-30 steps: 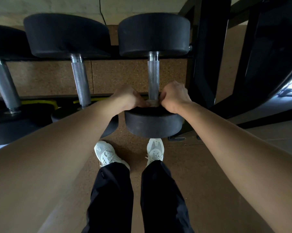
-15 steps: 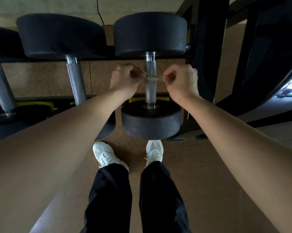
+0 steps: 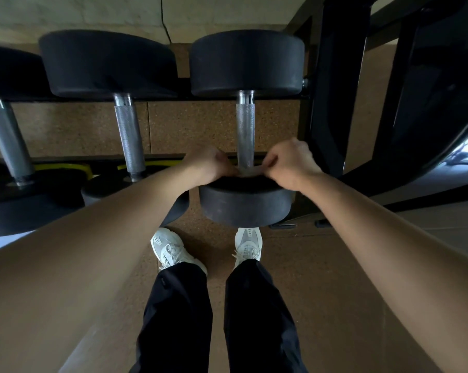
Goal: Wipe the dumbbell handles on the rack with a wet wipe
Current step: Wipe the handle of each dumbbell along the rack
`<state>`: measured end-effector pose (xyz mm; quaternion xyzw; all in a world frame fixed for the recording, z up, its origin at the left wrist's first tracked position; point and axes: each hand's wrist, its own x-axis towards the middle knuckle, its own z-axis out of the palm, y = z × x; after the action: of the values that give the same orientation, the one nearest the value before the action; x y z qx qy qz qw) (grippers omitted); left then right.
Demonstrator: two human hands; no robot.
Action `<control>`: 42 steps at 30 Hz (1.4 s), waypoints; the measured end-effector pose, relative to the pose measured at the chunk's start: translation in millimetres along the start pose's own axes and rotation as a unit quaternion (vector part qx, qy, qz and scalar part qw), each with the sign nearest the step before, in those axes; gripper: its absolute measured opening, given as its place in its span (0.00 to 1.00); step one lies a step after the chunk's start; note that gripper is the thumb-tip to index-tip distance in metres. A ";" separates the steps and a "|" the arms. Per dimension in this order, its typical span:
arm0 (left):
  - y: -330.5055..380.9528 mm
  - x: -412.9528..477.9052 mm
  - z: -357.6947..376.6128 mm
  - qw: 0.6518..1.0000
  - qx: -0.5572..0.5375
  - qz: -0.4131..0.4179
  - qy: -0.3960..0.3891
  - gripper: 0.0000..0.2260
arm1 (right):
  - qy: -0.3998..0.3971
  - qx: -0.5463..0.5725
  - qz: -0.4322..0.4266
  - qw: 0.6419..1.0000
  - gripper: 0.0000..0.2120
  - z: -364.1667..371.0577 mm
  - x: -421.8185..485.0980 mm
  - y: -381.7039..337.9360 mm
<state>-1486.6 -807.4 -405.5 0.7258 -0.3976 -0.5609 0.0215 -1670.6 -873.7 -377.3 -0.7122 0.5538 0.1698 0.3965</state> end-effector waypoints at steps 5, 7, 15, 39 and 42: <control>5.1 -0.9 5.1 1.000 0.018 0.014 0.000 0.09 | 0.041 -0.012 0.042 0.998 0.09 -0.6 0.3 7.8; -4.8 1.2 1.5 0.999 0.046 -0.013 0.016 0.12 | 0.017 0.002 0.017 1.000 0.11 6.3 0.3 -2.4; 0.9 -7.8 7.7 0.998 -0.001 0.050 0.023 0.05 | 0.044 -0.024 0.051 0.997 0.08 -5.6 -3.8 5.5; 45.9 21.6 -25.2 0.844 -0.534 -0.043 0.001 0.14 | 0.117 0.568 0.069 0.812 0.02 -16.5 38.1 -33.8; 51.8 21.5 -25.2 0.799 -0.599 -0.041 -0.031 0.16 | 0.089 0.634 0.082 0.764 0.04 -11.8 37.3 -35.6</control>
<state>-1493.2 -866.1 -388.6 0.5663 0.0467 -0.7097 0.4165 -1627.8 -904.4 -381.9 -0.2626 0.6244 -0.2524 0.6909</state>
